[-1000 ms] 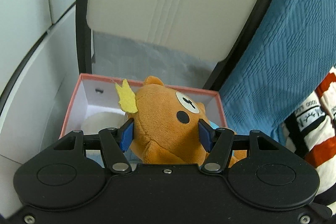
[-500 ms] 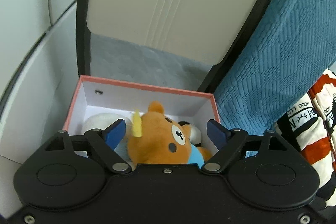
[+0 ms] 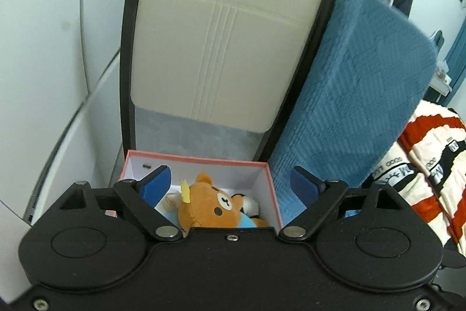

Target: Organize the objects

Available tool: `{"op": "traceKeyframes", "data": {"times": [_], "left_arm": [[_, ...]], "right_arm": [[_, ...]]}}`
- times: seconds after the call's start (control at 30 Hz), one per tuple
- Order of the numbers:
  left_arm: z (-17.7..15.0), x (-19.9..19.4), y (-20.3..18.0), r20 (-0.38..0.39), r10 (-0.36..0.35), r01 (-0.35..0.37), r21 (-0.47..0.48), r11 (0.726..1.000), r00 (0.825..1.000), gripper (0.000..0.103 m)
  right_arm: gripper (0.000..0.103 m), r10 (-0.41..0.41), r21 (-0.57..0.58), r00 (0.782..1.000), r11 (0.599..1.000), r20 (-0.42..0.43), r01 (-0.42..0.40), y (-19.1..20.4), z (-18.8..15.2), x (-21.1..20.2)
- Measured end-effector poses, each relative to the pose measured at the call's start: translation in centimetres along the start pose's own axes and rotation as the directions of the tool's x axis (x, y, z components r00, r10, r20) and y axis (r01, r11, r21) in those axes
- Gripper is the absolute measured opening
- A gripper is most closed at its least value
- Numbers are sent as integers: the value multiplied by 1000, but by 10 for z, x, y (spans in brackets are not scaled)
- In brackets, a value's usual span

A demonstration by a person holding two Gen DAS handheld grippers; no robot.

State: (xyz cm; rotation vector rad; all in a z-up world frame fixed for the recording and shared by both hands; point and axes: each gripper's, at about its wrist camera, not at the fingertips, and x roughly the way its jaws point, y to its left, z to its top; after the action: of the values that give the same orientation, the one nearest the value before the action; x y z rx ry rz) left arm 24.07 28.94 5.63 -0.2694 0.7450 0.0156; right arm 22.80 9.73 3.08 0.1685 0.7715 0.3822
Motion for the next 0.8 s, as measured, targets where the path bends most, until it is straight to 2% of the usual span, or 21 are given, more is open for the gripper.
{"op": "traceKeyframes", "data": {"times": [0.23, 0.4, 0.67, 0.8], "left_arm": [[-17, -66, -10, 64, 2, -3, 21, 1000, 998, 96], [-42, -103, -11, 70, 6, -9, 44, 999, 998, 101], [-98, -139, -12, 61, 18, -23, 72, 997, 998, 102], [-123, -149, -11, 50, 21, -23, 55, 998, 999, 102]], "right_arm": [[59, 20, -13, 999, 1000, 44, -19, 9, -9, -43], [59, 26, -21, 998, 999, 60, -25, 15, -24, -70], [59, 33, -11, 998, 999, 60, -32, 14, -59, -97], [59, 31, -5, 998, 999, 52, -31, 11, -74, -101]]}}
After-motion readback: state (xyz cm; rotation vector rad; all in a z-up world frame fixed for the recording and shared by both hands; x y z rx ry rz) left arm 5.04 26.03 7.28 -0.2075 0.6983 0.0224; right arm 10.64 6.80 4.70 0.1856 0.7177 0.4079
